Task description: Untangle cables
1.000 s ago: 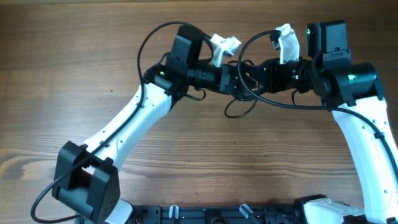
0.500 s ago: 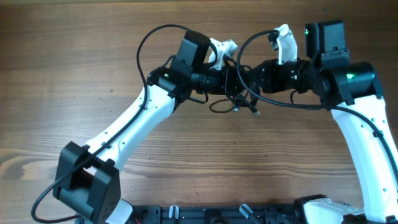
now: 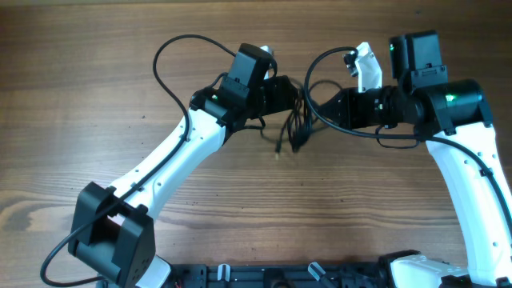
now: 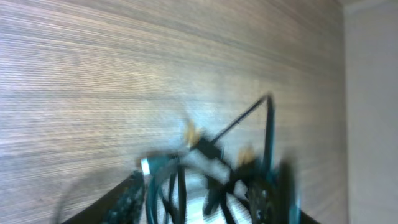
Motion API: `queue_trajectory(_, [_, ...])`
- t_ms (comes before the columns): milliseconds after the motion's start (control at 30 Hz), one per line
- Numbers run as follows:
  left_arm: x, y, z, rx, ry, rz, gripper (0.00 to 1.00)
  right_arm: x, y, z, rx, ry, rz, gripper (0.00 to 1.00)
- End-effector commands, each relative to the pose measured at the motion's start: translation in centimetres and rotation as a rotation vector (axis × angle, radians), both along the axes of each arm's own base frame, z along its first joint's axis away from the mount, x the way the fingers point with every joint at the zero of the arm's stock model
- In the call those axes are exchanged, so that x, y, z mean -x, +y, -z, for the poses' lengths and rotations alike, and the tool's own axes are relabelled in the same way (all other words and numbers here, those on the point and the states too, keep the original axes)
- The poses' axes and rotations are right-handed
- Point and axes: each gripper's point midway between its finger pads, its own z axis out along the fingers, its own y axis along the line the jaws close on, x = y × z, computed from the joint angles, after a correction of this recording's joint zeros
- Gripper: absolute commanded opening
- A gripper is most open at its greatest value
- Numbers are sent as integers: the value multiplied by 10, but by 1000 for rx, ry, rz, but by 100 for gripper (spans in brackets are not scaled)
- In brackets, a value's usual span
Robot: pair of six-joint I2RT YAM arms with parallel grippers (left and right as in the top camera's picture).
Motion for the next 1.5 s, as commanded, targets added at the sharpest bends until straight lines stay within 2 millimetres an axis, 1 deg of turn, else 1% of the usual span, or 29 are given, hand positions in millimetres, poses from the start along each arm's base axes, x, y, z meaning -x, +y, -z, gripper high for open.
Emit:
queue_trajectory(0, [-9,8,-6,-21,-35,-57,64,3,10,-17,-52,-29,-37,4])
queue_trajectory(100, [-8,7,-6,-15,-31,-49,74,2,10,-17,-53,-35,-36,4])
queue_trajectory(233, [-5,6,-5,-15,-18,-40,81,1,10,-17,-54,-36,-35,4])
queue_trajectory(300, [-2,2,-6,0,-11,-14,86,2,10,-16,-53,-29,-35,4])
queue_trajectory(367, [3,-3,-7,23,0,21,96,3,10,-10,-50,-17,-34,4])
queue_trajectory(433, [8,-10,-10,35,-17,99,100,2,9,-9,-49,-16,-33,4])
queue_trajectory(533, [19,-20,-14,51,-51,233,100,-2,10,-11,-54,-36,-34,4])
queue_trajectory(567, [20,-19,-13,35,-66,262,96,-2,11,-12,-55,-41,-34,4])
queue_trajectory(600, [19,-16,-11,19,-74,274,94,-3,11,-12,-55,-43,-34,4])
queue_trajectory(700, [14,3,-6,-28,-93,305,94,-3,11,-12,-55,-45,-35,4])
queue_trajectory(733, [15,5,-7,-15,-111,362,95,-3,11,-12,-55,-45,-36,4])
queue_trajectory(800, [24,2,-16,53,-142,482,95,-3,11,-12,-56,-45,-37,4])
queue_trajectory(833, [32,-1,-24,117,-161,558,96,-3,11,-13,-59,-45,-39,4])
queue_trajectory(900, [38,-4,-31,167,-173,608,96,-2,13,-14,-69,-44,-45,4])
queue_trajectory(1033, [44,-8,-35,204,-167,636,98,-1,14,-14,-74,-42,-48,5])
queue_trajectory(1167, [52,-17,-35,211,-160,662,93,-1,14,-14,-75,-43,-48,4])
queue_trajectory(1267, [55,-22,-32,188,-160,667,93,-1,14,-14,-75,-41,-48,4])
queue_trajectory(1333, [50,-22,-22,131,-162,640,89,0,14,-14,-74,-38,-47,4])
queue_trajectory(1400, [46,-20,-18,103,-166,623,86,1,13,-13,-73,-30,-47,4])
queue_trajectory(1467, [41,-17,-15,73,-171,602,78,2,13,-12,-72,-27,-47,4])
